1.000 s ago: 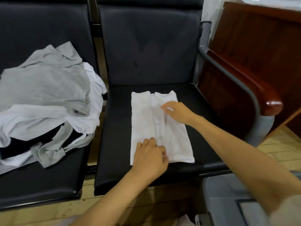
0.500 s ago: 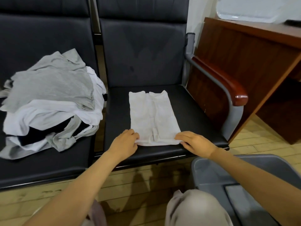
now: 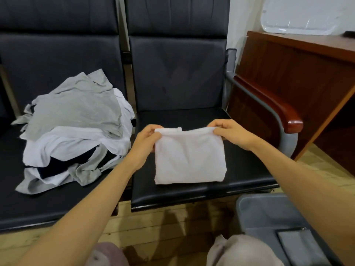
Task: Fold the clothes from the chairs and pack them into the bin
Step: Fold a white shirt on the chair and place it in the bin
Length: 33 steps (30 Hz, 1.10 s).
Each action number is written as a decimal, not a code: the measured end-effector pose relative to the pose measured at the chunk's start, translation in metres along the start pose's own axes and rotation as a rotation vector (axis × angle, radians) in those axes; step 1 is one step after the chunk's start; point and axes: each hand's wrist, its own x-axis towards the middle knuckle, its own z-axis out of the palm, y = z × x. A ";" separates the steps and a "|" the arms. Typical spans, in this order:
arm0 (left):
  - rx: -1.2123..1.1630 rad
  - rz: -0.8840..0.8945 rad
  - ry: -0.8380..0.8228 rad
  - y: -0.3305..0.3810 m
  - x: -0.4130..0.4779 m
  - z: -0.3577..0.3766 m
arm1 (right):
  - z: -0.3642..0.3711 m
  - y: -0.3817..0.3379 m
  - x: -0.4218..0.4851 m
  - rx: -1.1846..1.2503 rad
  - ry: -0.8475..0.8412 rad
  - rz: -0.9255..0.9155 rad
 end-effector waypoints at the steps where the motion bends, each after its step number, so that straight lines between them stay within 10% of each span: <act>1: 0.013 -0.051 0.043 -0.004 0.019 0.002 | 0.002 0.006 0.016 -0.011 0.031 0.044; 7: 0.289 -0.412 0.035 -0.076 0.057 0.015 | 0.039 0.087 0.056 -0.282 0.068 0.398; 11: 0.528 -0.283 0.030 -0.078 0.056 0.015 | 0.045 0.090 0.051 -0.399 0.238 0.302; 16: 1.042 0.284 0.029 -0.068 0.027 0.048 | 0.077 0.072 0.031 -0.606 0.344 -0.082; 19: 1.193 0.033 -0.260 -0.084 0.013 0.058 | 0.099 0.082 0.018 -0.744 0.077 0.080; 28: 1.047 -0.389 0.125 -0.081 -0.032 0.066 | 0.109 0.082 -0.029 -0.580 0.226 0.401; 33: 1.019 -0.247 0.137 -0.059 -0.059 0.068 | 0.124 0.070 -0.070 -0.517 0.387 0.357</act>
